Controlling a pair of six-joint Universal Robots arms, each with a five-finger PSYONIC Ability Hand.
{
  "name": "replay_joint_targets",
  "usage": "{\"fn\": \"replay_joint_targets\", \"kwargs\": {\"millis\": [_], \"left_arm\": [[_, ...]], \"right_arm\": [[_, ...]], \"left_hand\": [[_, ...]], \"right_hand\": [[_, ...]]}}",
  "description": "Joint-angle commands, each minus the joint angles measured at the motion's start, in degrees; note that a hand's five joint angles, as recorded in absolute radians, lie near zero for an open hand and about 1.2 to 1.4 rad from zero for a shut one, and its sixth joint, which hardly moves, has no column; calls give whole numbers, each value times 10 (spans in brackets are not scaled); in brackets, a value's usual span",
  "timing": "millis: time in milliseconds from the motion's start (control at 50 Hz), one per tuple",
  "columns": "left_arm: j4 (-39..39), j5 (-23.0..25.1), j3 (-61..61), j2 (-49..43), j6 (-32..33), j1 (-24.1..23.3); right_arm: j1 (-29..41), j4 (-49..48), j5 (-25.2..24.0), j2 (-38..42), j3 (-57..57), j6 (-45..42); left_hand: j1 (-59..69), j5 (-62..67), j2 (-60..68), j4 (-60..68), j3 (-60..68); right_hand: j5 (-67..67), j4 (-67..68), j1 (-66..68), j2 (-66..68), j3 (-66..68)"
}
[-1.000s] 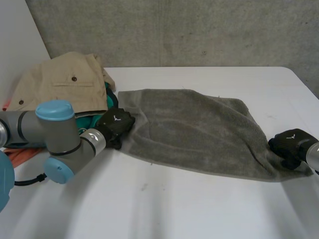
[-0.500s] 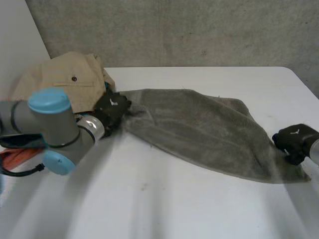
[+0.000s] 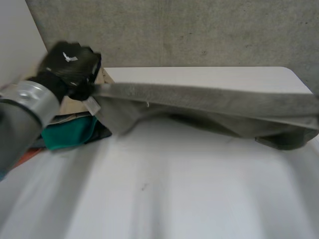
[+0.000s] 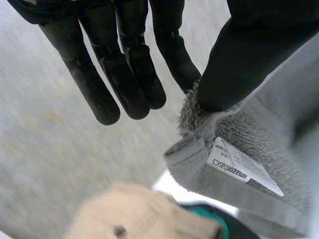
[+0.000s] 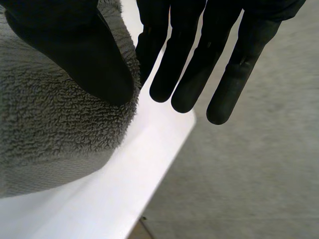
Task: Fold the laundry.
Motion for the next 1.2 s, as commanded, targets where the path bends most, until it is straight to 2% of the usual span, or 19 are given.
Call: {"fn": "replay_joint_targets", "kwargs": {"millis": [20,120,160,180,200,260,300,380,520,620,740,780,820,840,900,920,960,1060,1200], "left_arm": [[9,-30,151,-224,29,-7],[89,-34,337,-333,53,-15],[135,-35,377,-340,52,-20],[164,-34,390,-340,52,-21],[229,-35,409,-339,52,-24],[321,-39,417,-333,49,-27],[376,-47,421,-321,44,-31],[358,-66,408,-310,42,-34],[269,-66,275,-295,37,-37],[263,-50,163,-292,16,-43],[260,-32,92,-308,7,-51],[255,-32,81,-313,5,-54],[250,-32,74,-312,5,-53],[248,-32,71,-308,4,-52],[236,-32,58,-288,2,-50],[232,-31,55,-278,1,-49],[222,-31,46,-256,-3,-48],[217,-29,26,-228,-19,-50],[217,-26,10,-212,-33,-49]], "right_arm": [[77,-81,106,157,-75,4],[114,-207,168,221,-180,7],[122,-266,170,229,-205,13],[128,-336,170,231,-222,30],[129,-373,170,231,-227,42],[129,-507,174,226,-233,96],[129,-542,174,223,-235,112],[130,-523,162,223,-246,120],[123,-357,110,240,-242,121],[121,-241,81,302,-228,121],[120,-171,66,387,-228,121],[114,-157,65,402,-227,125],[103,-152,65,402,-226,134],[90,-149,65,401,-226,151],[71,-145,62,389,-223,187],[60,-142,54,374,-215,205],[49,-136,39,351,-201,216],[13,-112,-48,262,-105,208],[-12,-115,-135,218,19,118]], "left_hand": [[141,150,114,114,117],[141,150,114,114,117],[141,150,114,114,117],[141,150,114,114,117],[141,150,114,114,117],[141,150,114,114,117],[141,150,114,114,117],[141,150,114,114,117],[141,150,114,114,117],[141,150,114,114,117],[141,150,114,114,117],[141,150,114,114,117],[141,150,114,114,117],[141,150,114,114,117],[141,150,114,114,117],[141,150,114,114,117],[141,150,114,114,117],[141,150,114,114,117],[141,150,114,114,117]], "right_hand": [[128,113,164,125,116],[128,113,164,125,116],[128,113,164,125,116],[128,113,164,125,116],[128,113,164,125,116],[128,113,164,125,116],[128,113,164,125,116],[128,113,164,125,116],[128,113,164,125,116],[128,113,164,125,116],[128,113,164,125,116],[23,9,59,20,11],[-143,-158,-107,-146,-155],[-284,-298,-248,-287,-296],[-365,-380,-330,-369,-378],[-449,-464,-413,-452,-461],[-520,-535,-484,-524,-532],[-482,-497,-446,-485,-494],[-411,-426,-375,-414,-423]]}}
